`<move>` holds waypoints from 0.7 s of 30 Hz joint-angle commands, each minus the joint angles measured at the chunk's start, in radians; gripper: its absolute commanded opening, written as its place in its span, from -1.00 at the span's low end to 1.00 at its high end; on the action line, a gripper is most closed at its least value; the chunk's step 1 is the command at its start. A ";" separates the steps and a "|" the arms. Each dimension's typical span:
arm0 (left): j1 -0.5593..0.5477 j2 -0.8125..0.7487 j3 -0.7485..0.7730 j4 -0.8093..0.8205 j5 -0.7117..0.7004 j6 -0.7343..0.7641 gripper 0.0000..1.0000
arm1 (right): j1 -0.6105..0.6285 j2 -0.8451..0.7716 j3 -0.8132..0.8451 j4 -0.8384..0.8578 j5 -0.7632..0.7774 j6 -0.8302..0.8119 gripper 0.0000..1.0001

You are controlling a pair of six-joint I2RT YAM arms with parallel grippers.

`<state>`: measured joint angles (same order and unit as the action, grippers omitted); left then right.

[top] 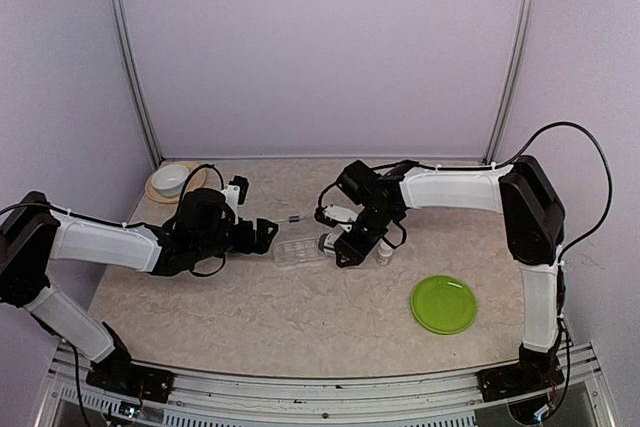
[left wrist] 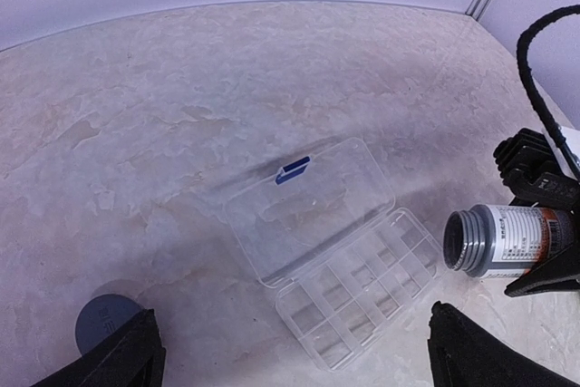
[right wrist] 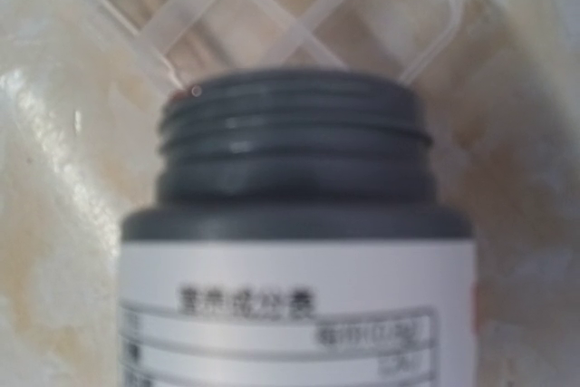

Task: Sort the pills into containers
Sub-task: Pour the pill into the compartment of the pill container.

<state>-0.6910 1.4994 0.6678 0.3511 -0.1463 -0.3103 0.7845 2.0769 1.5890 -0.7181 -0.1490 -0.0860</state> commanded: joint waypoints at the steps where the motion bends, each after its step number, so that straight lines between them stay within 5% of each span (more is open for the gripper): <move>1: 0.002 0.003 -0.010 0.021 0.004 -0.003 0.97 | 0.008 0.025 0.040 -0.037 0.007 -0.009 -1.00; 21: 0.002 0.010 -0.010 0.023 0.005 -0.003 0.98 | 0.018 0.064 0.092 -0.108 0.050 -0.026 -1.00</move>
<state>-0.6910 1.4994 0.6678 0.3511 -0.1459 -0.3103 0.7918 2.1143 1.6470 -0.7815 -0.1223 -0.0971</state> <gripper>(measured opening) 0.987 0.532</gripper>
